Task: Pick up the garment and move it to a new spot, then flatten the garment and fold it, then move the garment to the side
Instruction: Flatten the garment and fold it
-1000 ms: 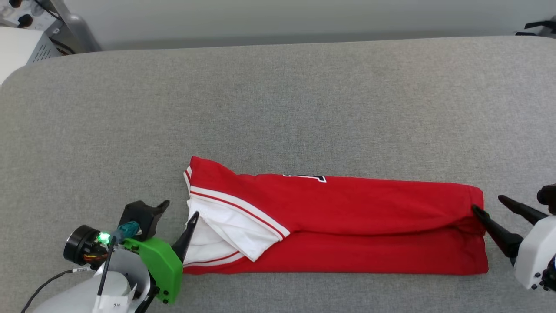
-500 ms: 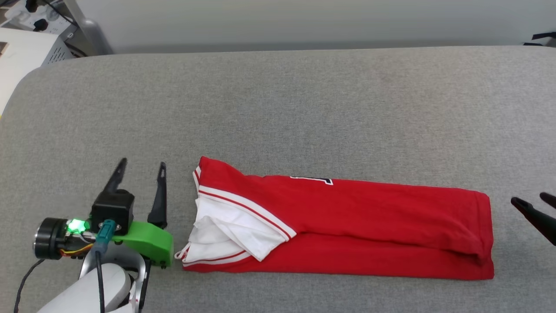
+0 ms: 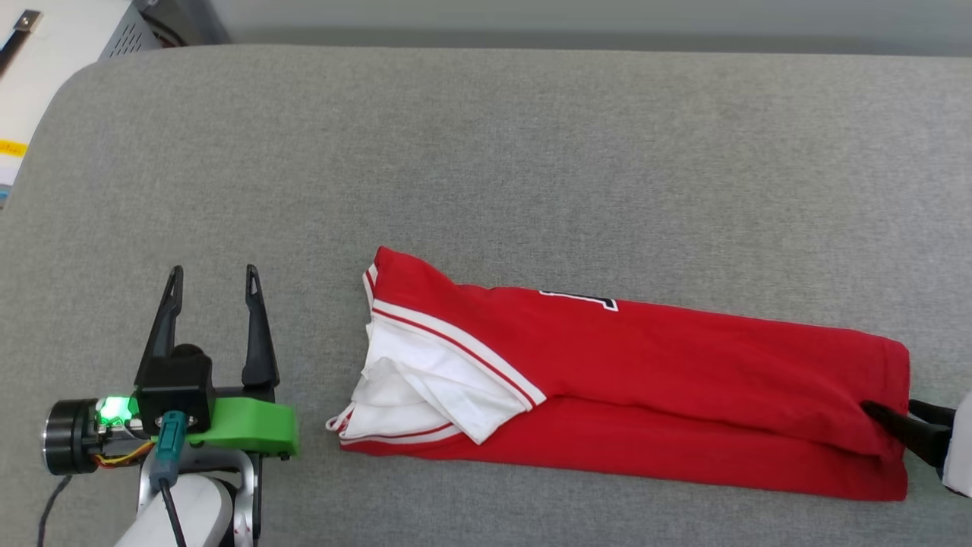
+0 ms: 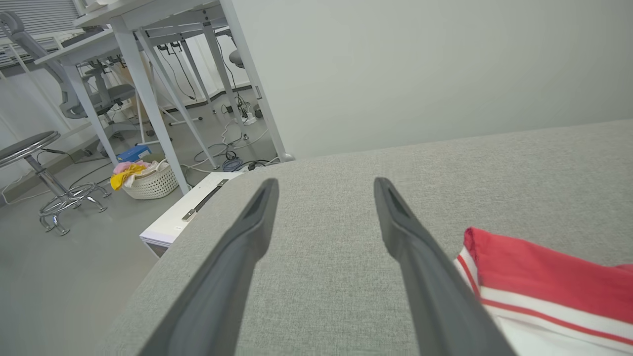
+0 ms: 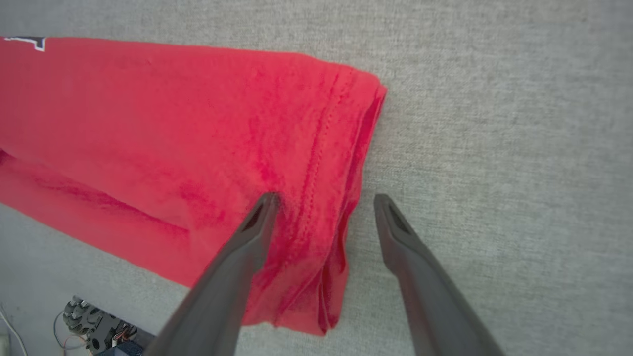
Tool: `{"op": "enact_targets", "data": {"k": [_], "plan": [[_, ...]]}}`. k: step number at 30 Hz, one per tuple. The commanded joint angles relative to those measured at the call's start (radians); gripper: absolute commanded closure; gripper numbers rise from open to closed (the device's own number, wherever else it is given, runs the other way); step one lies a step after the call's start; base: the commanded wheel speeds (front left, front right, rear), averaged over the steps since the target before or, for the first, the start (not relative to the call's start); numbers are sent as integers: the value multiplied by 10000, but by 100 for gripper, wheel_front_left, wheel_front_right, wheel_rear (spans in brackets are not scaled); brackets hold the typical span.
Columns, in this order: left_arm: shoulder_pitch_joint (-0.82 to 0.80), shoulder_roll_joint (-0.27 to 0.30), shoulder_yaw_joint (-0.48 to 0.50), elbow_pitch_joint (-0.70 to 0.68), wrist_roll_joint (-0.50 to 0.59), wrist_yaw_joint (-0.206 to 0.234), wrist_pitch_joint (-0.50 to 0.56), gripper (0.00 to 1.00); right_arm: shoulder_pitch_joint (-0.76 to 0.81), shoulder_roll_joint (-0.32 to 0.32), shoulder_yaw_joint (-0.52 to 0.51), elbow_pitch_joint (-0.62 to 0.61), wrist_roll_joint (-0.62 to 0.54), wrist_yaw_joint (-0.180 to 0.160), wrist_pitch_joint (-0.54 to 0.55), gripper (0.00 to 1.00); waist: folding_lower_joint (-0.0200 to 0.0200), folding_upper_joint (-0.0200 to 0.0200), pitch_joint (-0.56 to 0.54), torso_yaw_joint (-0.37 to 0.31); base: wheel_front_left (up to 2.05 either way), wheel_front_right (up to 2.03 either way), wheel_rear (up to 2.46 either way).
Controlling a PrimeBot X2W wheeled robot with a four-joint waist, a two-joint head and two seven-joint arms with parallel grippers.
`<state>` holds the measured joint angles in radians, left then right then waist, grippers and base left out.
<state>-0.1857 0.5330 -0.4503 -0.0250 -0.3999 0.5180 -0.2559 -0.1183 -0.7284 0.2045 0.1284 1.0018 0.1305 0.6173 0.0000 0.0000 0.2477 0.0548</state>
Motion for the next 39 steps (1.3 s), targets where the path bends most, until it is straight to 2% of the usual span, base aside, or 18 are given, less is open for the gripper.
{"op": "enact_targets", "data": {"k": [1,10,16,17,18,19,27,39], "plan": [[223,-201,173,44,201,-175,-58,0,-209,114,69,121,-4,2,-38,0,0,0,206,185,0,0,0],[514,-1567,1046,296,1407,-1131,-58,0,-374,683,1129,326,201,2,-296,0,0,0,445,368,0,0,0],[705,-2240,1416,299,2134,-1617,-58,0,-442,653,1655,574,4,2,-616,0,0,0,460,378,0,0,0],[721,-2316,1464,310,2223,-1690,-58,0,-465,624,1717,614,-66,2,-695,56,0,0,457,372,0,0,0],[746,-2403,1525,335,2325,-1778,-58,0,-501,605,1749,669,-142,2,-851,94,0,0,447,356,0,0,0],[764,-2468,1577,354,2398,-1845,-58,0,-528,601,1766,721,-176,2,-969,100,0,0,429,346,0,0,0],[1062,-2888,1959,459,2940,-2309,-58,0,-692,278,1666,1033,-165,2,-1730,100,0,0,26,191,0,0,0],[1562,-3196,2332,546,3388,-2711,-59,0,-413,-832,902,1919,-521,2,-2200,100,0,0,-606,85,0,0,0]]}}
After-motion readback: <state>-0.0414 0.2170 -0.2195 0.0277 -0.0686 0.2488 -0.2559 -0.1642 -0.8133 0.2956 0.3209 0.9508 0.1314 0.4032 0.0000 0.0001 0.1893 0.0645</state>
